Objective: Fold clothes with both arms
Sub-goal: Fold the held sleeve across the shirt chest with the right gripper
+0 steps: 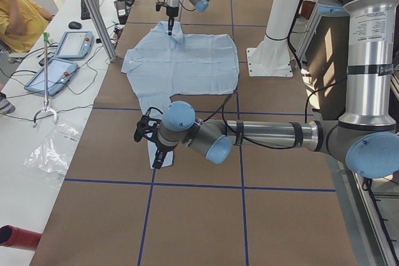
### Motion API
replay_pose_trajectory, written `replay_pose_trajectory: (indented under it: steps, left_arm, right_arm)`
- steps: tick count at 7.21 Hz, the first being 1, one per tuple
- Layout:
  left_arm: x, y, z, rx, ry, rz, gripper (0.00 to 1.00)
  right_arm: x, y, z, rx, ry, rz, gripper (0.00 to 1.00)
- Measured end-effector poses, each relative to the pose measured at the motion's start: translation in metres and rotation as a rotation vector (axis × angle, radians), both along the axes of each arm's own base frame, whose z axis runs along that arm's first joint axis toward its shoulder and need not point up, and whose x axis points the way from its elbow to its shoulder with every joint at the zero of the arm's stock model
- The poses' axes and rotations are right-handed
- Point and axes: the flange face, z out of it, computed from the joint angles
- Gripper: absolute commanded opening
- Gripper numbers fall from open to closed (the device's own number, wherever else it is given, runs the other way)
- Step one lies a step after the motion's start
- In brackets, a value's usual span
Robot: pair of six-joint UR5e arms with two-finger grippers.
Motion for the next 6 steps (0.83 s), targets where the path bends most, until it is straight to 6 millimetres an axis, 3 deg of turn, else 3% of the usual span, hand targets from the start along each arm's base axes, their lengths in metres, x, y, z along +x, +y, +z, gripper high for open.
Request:
replay_pose_trajectory:
  steps: [1, 2, 3, 5, 6]
  left_arm:
    - [0.000, 0.000, 0.005, 0.008, 0.001, -0.001, 1.00]
    - [0.000, 0.001, 0.008, 0.013, 0.004, -0.001, 1.00]
    - [0.001, 0.002, 0.008, 0.016, 0.011, 0.002, 1.00]
    - [0.001, 0.003, 0.008, 0.015, 0.020, 0.007, 1.00]
    - [0.002, 0.004, 0.009, 0.013, 0.021, 0.009, 1.00]
  right_arm:
    - [-0.039, -0.013, -0.062, -0.033, -0.009, 0.050, 0.00]
    - [-0.066, -0.016, -0.110, -0.029, -0.026, 0.083, 0.00]
    - [-0.089, -0.011, -0.141, -0.014, -0.050, 0.110, 0.00]
    - [-0.126, 0.002, -0.165, 0.001, -0.073, 0.147, 0.00]
    - [-0.135, 0.007, -0.166, 0.006, -0.074, 0.151, 0.50]
